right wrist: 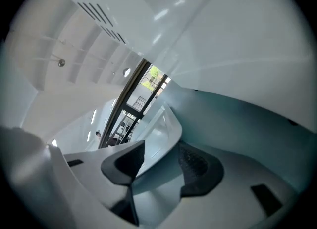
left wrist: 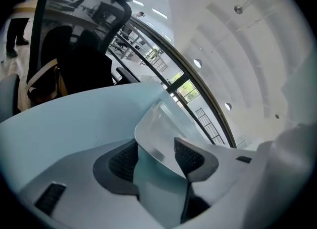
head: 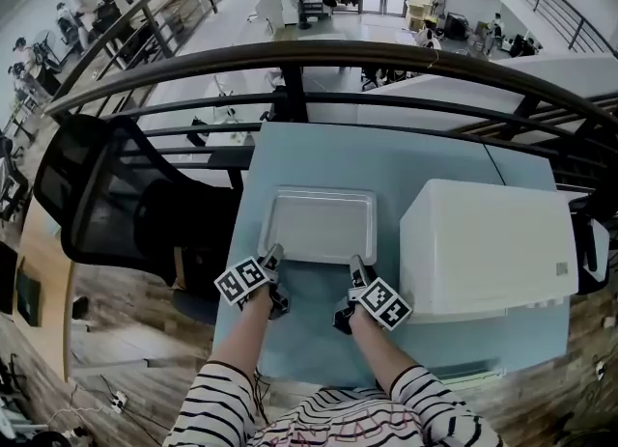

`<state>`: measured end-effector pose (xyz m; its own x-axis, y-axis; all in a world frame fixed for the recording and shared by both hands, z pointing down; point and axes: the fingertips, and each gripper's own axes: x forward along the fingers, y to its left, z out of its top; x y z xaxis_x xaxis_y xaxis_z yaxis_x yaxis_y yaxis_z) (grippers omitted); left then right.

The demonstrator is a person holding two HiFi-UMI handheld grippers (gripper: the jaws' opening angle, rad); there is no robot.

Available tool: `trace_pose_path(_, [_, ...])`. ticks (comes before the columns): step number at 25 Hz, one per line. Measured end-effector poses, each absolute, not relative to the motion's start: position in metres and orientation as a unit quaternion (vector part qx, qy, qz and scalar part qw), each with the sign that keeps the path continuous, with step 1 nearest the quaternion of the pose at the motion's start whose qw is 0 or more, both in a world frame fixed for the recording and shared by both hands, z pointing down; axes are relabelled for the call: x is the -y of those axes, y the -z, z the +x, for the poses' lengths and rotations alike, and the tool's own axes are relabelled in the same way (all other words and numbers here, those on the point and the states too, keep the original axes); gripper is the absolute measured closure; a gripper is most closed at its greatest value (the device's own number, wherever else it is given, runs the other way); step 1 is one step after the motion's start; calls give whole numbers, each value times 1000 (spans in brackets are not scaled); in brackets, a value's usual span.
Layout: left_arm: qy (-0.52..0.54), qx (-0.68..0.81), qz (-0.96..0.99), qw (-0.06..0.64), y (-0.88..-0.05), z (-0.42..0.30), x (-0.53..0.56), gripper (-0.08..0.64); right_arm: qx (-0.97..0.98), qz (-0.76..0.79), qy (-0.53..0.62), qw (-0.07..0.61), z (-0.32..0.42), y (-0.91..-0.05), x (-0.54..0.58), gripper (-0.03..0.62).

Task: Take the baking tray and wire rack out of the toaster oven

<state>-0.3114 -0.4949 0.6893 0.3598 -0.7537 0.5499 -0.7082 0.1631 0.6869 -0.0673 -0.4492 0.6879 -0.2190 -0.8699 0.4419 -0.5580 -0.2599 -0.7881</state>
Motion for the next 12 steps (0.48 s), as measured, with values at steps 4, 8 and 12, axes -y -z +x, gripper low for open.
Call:
trace_pose_path(4, [-28,584,642,495,-695,-316,491,273,-599,-618,503,74,-68,-694,445,334])
trace_pose_path(8, [-65,594,652,467,-688,-325,487,248,-610,-625,486,37,-65,-690,437,333])
trace_pose_path(12, [-58,598,661,450,-679,-330,481,245,-619,-620,481,39,-66,-684,431,333])
